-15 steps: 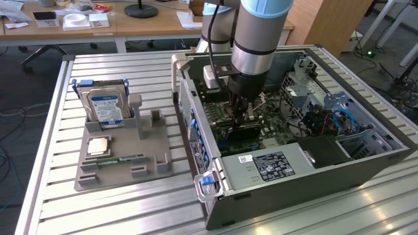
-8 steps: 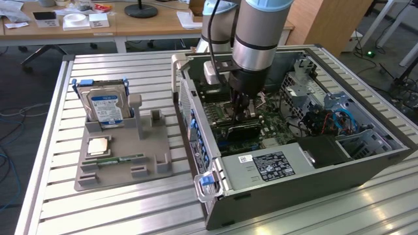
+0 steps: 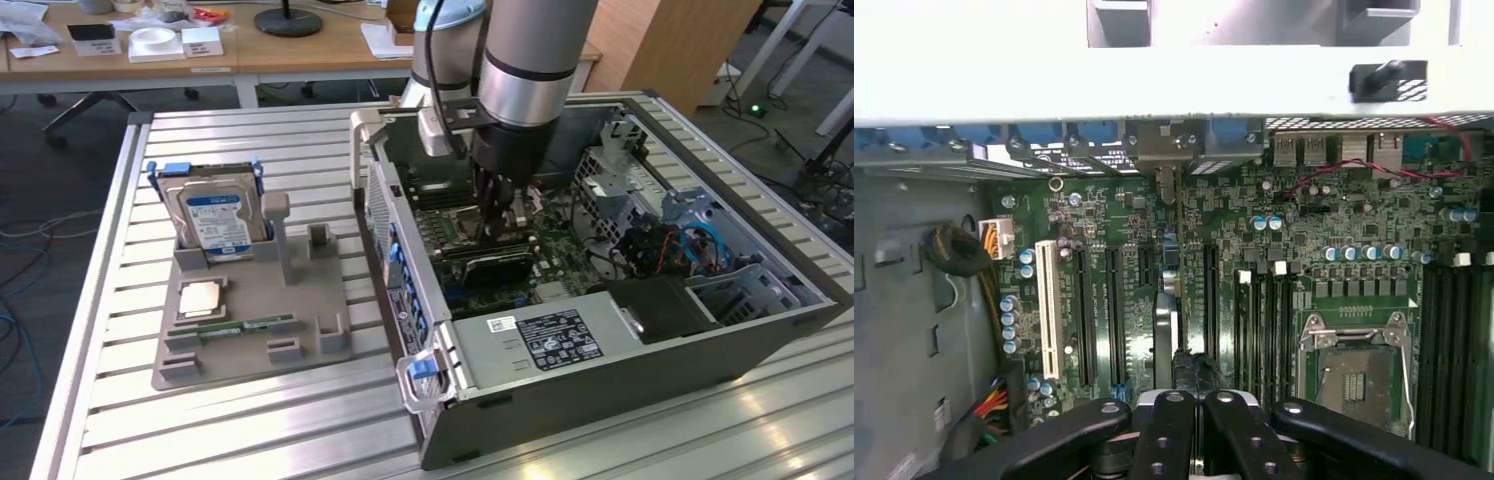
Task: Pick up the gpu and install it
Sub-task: 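Press down on the gpu until it lock into place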
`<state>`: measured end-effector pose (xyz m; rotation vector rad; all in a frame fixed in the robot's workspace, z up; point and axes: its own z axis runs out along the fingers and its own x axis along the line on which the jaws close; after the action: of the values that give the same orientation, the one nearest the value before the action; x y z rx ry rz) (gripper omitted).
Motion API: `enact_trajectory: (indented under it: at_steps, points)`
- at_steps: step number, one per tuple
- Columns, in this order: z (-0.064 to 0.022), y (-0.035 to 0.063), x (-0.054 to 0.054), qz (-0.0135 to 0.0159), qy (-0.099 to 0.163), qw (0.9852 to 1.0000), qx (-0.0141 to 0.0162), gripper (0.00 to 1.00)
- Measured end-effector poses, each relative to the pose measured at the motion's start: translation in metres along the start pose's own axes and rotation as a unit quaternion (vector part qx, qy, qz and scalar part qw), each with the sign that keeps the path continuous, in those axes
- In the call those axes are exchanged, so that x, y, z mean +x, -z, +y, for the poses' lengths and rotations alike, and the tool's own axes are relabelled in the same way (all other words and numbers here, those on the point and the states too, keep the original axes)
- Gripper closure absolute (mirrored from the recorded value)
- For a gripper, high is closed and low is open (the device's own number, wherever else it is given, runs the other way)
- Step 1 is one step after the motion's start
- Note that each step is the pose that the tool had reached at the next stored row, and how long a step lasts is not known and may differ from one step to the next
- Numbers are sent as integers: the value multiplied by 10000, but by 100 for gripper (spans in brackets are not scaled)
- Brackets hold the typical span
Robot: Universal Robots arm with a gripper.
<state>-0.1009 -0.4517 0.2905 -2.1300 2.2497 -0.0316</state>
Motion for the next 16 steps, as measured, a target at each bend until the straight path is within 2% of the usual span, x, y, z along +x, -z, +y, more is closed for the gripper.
enact_trajectory:
  at_steps: [10,13,16]
  points:
    - [-11,243,-4,-1,0,10000,25,89]
    - [-13,289,-5,-3,1,10000,35,89]
    - [-13,292,-5,-3,0,10000,37,89]
